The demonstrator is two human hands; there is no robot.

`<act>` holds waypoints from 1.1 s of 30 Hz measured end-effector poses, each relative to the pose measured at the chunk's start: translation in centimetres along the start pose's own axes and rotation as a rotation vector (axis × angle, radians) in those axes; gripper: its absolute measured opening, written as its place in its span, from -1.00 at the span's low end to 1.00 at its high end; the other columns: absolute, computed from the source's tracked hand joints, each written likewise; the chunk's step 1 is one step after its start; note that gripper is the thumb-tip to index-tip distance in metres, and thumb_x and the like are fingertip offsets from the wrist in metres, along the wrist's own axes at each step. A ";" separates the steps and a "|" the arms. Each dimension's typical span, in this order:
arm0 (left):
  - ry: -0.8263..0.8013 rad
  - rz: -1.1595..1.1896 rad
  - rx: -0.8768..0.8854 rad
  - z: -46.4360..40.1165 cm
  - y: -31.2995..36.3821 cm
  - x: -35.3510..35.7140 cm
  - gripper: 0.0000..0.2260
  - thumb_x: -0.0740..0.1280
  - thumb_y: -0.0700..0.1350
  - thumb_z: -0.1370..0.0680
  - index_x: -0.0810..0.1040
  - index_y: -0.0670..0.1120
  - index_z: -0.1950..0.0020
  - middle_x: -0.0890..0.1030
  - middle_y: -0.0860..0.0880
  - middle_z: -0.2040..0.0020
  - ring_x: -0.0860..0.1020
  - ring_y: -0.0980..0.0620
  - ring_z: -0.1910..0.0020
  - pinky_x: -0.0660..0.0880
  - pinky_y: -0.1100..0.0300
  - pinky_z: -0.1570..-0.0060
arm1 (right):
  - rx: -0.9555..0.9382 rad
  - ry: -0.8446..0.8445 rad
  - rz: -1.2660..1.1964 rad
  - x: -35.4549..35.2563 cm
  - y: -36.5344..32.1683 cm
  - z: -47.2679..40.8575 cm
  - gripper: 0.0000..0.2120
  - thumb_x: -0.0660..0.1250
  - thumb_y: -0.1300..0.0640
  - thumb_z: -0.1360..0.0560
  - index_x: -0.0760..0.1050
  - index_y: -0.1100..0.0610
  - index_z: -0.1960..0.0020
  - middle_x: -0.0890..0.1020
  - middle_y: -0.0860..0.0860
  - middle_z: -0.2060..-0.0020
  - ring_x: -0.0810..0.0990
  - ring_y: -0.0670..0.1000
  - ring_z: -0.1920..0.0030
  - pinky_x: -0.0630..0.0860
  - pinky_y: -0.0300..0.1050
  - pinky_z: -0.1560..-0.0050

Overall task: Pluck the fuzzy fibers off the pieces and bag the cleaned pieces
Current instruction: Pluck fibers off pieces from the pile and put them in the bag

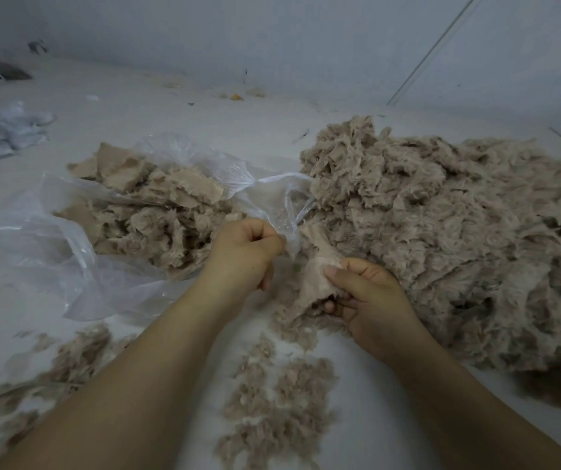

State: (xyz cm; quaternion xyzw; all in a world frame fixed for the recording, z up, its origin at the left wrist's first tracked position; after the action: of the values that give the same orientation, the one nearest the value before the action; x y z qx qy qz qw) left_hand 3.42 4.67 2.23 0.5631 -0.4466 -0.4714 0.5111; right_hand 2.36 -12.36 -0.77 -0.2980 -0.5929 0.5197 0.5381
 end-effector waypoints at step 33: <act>-0.040 -0.084 0.114 -0.3 -0.9 0.5 -0.82 0.43 -0.37 -0.47 0.65 -0.13 0.25 0.70 -0.01 0.23 0.59 0.07 0.38 0.49 0.21 0.42 | -0.027 0.055 -0.112 -0.4 0.1 -0.1 -0.76 0.30 0.22 -0.53 0.72 0.08 0.19 0.64 0.03 0.35 0.56 -0.09 0.37 0.52 -0.24 0.39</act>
State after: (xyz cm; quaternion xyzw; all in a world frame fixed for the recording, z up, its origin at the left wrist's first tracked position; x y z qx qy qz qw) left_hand 3.83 4.33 1.27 0.6000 -0.4588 -0.4773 0.4491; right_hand 2.51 -12.68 -0.95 -0.2858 -0.6005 0.4723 0.5785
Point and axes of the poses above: each hand's wrist, its own z-axis away from the middle knuckle, its own x-axis out of the palm, y = z × x, the point moved 5 cm from there along -z, towards the middle knuckle
